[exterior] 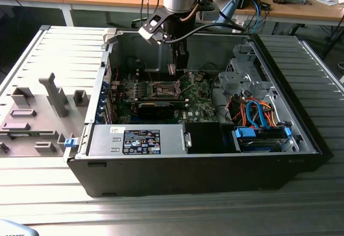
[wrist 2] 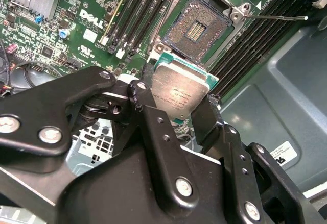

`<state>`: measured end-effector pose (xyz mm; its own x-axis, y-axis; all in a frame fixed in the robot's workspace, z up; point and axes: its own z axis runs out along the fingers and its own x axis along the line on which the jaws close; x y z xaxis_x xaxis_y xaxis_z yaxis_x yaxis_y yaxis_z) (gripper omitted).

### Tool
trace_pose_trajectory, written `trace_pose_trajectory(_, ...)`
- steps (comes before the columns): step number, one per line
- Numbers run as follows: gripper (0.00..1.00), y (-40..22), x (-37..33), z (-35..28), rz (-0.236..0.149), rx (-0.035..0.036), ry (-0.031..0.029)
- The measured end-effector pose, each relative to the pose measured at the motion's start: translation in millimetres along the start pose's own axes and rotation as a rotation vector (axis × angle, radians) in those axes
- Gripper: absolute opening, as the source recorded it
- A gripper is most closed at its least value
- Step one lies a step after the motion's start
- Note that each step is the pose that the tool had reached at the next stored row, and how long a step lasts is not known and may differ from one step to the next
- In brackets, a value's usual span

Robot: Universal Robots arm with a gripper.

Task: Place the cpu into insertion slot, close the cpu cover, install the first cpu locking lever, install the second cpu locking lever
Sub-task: 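Place the cpu into insertion slot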

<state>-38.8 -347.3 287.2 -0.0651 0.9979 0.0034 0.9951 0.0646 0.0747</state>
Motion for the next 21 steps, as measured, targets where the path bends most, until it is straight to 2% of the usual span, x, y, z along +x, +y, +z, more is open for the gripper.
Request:
trace_pose_trajectory(4,0.54,-0.1,0.0,0.5,0.009,0.0000,-0.0008)
trace_pose_trajectory(11,0.54,-5.6,0.7,1.4,0.009,-0.0001,-0.0007)
trace_pose_trajectory(21,0.54,-12.3,3.7,8.8,0.010,0.0000,-0.0008)
